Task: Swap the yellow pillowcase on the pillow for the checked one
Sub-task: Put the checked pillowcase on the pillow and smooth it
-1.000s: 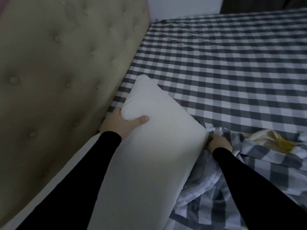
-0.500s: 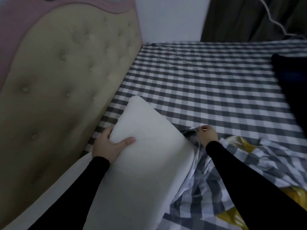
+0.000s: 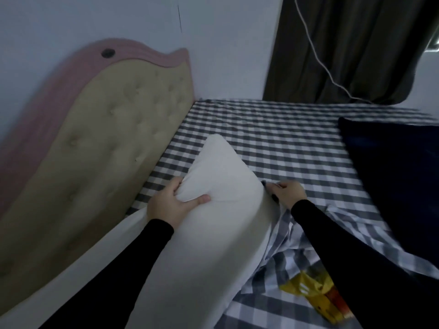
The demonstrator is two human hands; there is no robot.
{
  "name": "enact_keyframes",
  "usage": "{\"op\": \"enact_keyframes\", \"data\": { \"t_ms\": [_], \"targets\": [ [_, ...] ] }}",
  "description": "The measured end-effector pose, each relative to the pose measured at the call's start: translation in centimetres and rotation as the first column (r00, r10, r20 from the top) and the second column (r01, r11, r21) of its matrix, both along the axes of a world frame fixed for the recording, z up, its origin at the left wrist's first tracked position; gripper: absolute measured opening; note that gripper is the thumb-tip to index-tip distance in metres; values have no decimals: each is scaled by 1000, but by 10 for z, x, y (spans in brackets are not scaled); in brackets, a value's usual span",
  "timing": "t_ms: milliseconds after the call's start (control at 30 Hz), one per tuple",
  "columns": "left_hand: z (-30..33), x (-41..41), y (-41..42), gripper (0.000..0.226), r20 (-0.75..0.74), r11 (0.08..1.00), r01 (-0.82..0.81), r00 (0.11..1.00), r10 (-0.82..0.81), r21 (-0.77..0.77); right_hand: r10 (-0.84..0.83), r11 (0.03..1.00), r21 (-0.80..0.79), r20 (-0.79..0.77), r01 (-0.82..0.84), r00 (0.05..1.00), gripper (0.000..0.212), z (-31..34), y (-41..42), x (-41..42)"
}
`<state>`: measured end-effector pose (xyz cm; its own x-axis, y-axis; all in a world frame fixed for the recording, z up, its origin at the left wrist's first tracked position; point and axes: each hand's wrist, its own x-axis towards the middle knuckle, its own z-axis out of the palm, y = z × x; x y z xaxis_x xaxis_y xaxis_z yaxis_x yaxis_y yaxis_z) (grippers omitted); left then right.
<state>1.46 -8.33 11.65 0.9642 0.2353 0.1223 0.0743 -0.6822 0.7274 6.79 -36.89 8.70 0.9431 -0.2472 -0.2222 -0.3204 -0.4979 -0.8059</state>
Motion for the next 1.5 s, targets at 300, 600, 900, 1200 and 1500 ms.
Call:
{"op": "enact_keyframes", "data": {
  "t_ms": [300,600,900,1200,1500],
  "targets": [
    [42,-45,-27,63,15,963,227,973,-232,148,-70,994,99,346,38,936,35,118,23,-41],
    [33,-74,-51,96,-82,868,464,886,-456,177,27,982,-183,411,54,911,25,120,41,-78],
    [3,-72,-31,105,-204,848,508,856,-476,151,498,834,-312,73,-454,864,26,90,64,-124],
    [-8,-75,-62,83,-240,728,631,776,-583,270,258,690,-691,-43,-215,965,31,80,22,-93],
    [-14,-58,-59,74,-247,731,655,753,-610,189,464,751,-594,165,-288,870,18,62,62,-127]
  ]
}}
